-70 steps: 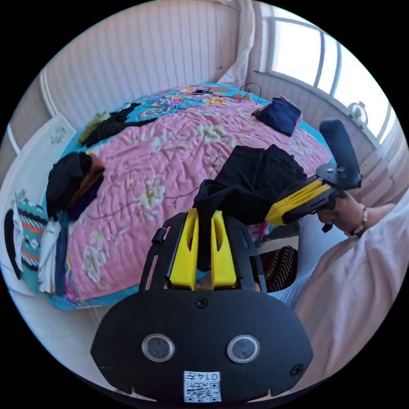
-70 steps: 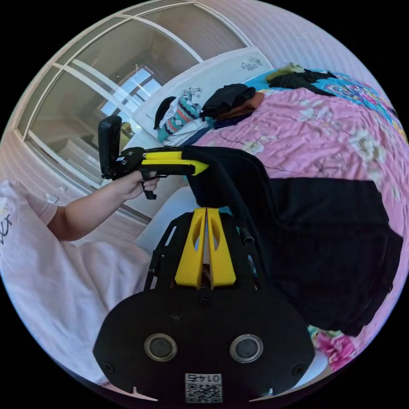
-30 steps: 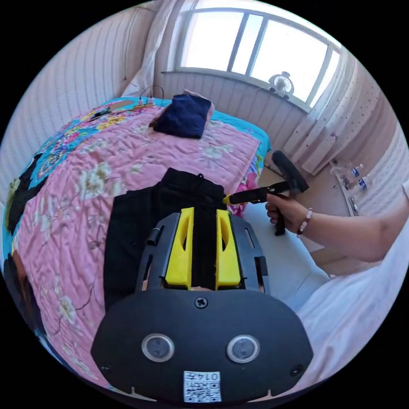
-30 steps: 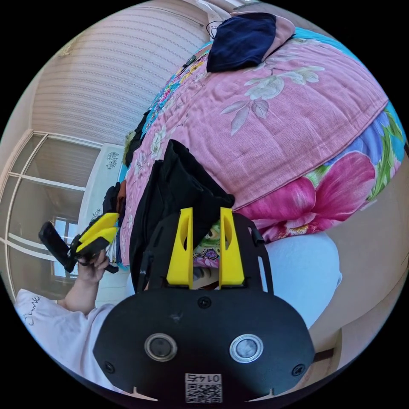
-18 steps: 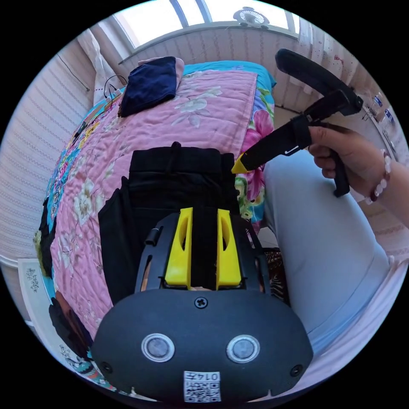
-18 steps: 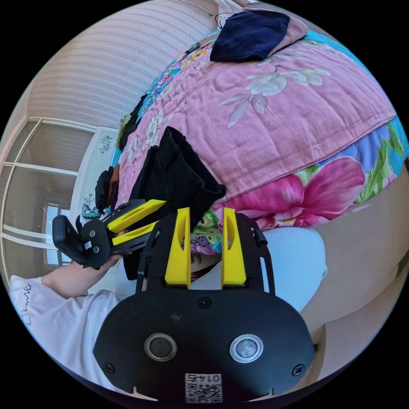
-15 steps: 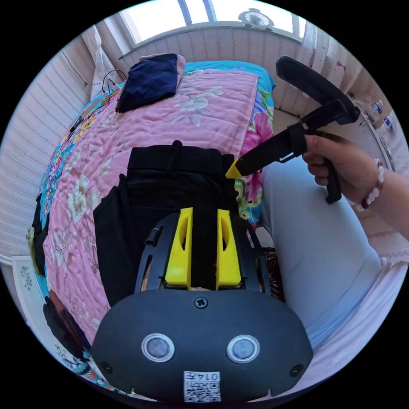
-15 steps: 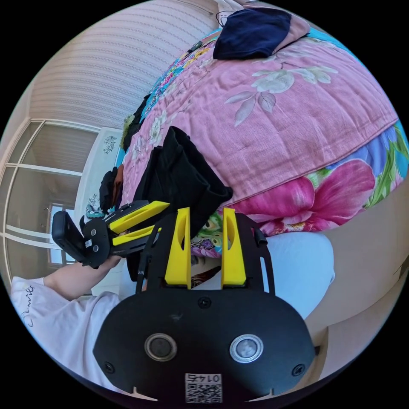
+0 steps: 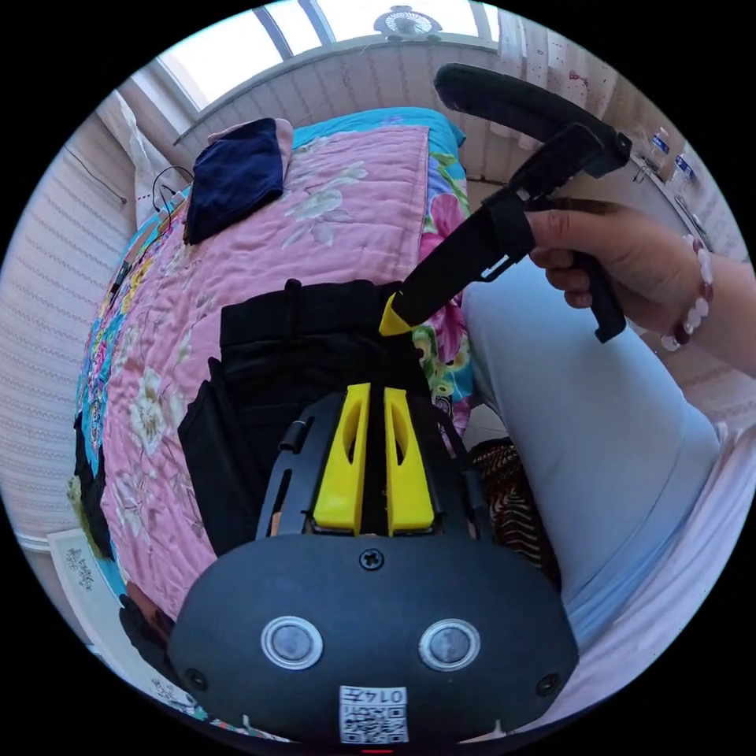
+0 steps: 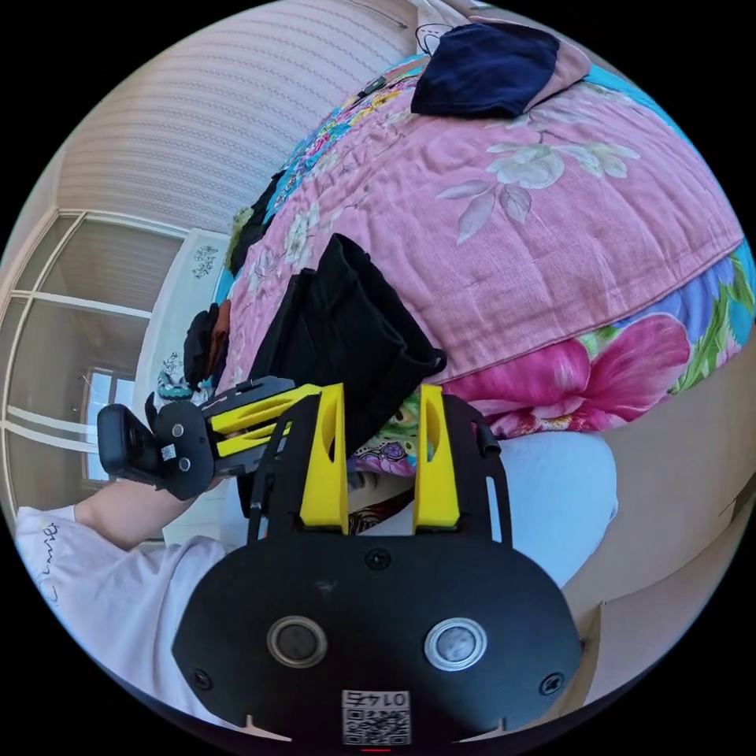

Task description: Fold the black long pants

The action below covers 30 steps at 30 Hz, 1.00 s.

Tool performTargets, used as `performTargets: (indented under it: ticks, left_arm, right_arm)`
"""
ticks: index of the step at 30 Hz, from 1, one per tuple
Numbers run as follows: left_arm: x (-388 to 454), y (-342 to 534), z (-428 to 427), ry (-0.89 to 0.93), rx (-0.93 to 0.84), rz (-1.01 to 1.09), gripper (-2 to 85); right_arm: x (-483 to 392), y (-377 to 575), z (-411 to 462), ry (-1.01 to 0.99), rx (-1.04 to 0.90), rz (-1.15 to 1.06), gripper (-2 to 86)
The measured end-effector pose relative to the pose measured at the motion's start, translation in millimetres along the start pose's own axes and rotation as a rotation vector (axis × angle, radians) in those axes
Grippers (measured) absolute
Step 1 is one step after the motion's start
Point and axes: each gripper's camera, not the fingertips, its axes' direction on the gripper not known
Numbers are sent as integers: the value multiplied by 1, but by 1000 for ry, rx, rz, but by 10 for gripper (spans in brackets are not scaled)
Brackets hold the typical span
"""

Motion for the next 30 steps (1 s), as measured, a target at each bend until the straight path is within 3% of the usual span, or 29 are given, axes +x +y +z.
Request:
performTargets:
  ticks: [4,7,12,20,26,30]
  left_arm:
    - [-26,23,-28,70,108,-112,24]
    - [-52,58,-49,11,168,-238,13]
    - [-99,132,-59,37,215,-611,4]
    - [-92,147,-65,31,257,-602,0]
    - [-84,159,-86,46,393,-560,-4]
    - [-71,163,-106,27,451,-543,-6]
  right_arm:
    - [-13,3,-10,21,21,-18,129]
    - [-26,5,-15,43,72,-52,129]
    - [-50,-8,12,63,83,-55,154]
    - [-73,-11,20,204,163,66,83]
    - [-78,-27,10,102,98,76,29]
    - [-102,-19,-16,-3,168,59,14]
